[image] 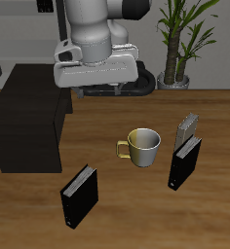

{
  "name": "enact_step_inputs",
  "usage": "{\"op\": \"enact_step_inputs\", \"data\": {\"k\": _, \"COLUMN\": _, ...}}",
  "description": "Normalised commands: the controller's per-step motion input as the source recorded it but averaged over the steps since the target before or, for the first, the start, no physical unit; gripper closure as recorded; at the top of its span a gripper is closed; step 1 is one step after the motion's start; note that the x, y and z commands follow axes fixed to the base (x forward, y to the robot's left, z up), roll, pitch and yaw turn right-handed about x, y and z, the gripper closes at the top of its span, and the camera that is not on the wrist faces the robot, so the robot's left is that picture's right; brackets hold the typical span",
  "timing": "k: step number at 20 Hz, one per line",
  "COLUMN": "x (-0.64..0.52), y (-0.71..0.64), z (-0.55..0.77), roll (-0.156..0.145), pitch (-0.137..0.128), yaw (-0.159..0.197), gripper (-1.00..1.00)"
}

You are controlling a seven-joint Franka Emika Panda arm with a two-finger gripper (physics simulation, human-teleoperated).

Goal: Place the right black book upright on top of the shelf and place the left black book upright on top of the shelf

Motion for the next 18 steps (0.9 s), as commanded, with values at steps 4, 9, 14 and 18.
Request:
{"op": "enact_step_inputs", "data": {"k": 4, "x": 0.29, "y": -0.20, "z": 0.00, "roll": -0.036, "pitch": -0.004, "yaw": -0.001, "gripper": -1.00}}
{"op": "enact_step_inputs", "data": {"k": 9, "x": 0.25, "y": -0.18, "z": -0.01, "roll": 0.006, "pitch": -0.007, "yaw": -0.027, "gripper": -1.00}}
{"op": "enact_step_inputs", "data": {"k": 14, "x": 0.21, "y": -0.07, "z": -0.06, "roll": 0.029, "pitch": 0.004, "yaw": 0.017, "gripper": -1.00}}
{"op": "enact_step_inputs", "data": {"k": 18, "x": 0.24, "y": -0.17, "z": -0.01, "roll": 0.037, "pitch": -0.009, "yaw": -0.033, "gripper": -1.00}}
